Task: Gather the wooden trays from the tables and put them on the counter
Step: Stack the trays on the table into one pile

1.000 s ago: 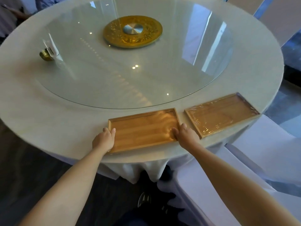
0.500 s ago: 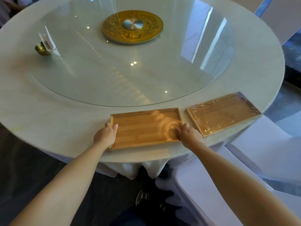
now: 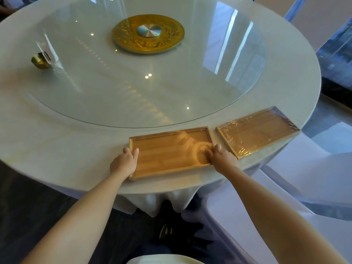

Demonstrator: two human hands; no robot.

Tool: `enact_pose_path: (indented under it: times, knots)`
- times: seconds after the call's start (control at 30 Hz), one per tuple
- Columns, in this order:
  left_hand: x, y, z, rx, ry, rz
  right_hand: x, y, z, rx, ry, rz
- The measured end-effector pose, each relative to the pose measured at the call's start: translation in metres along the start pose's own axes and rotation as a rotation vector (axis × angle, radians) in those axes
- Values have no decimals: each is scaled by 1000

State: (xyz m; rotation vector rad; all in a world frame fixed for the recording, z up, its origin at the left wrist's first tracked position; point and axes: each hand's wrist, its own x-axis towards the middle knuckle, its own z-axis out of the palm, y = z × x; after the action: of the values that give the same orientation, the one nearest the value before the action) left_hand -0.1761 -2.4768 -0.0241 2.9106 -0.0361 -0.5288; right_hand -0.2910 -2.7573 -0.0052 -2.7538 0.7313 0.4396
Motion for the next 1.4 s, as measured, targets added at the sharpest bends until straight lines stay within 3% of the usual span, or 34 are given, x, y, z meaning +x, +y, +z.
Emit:
enact_pose_path:
  times: [0.13, 0.33, 0.43, 0.53, 0.7, 0.87, 1.1, 1.4]
  knots:
    - [2, -16, -3, 8, -71, -48, 3, -6, -3, 6, -71, 0]
    - [7, 6, -33, 41, 144, -90, 21, 15, -38, 17, -92, -48]
    - [4, 51, -39, 65, 176, -6, 36, 44, -60, 145, -12, 11]
    - [-7, 115, -30, 20, 94, 162, 48, 82, -80, 229, 98, 49]
    - [-33, 228, 2, -55, -58, 332, 69, 154, -105, 156, 183, 74]
    - [-43, 293, 34, -9, -170, 201, 88, 206, -113, 108, 139, 120]
    - [-43, 310, 57, 61, -290, -35, 103, 241, -103, 156, 103, 194]
    - [-39, 316, 66, 71, -325, -43, 108, 249, -94, 212, 92, 168]
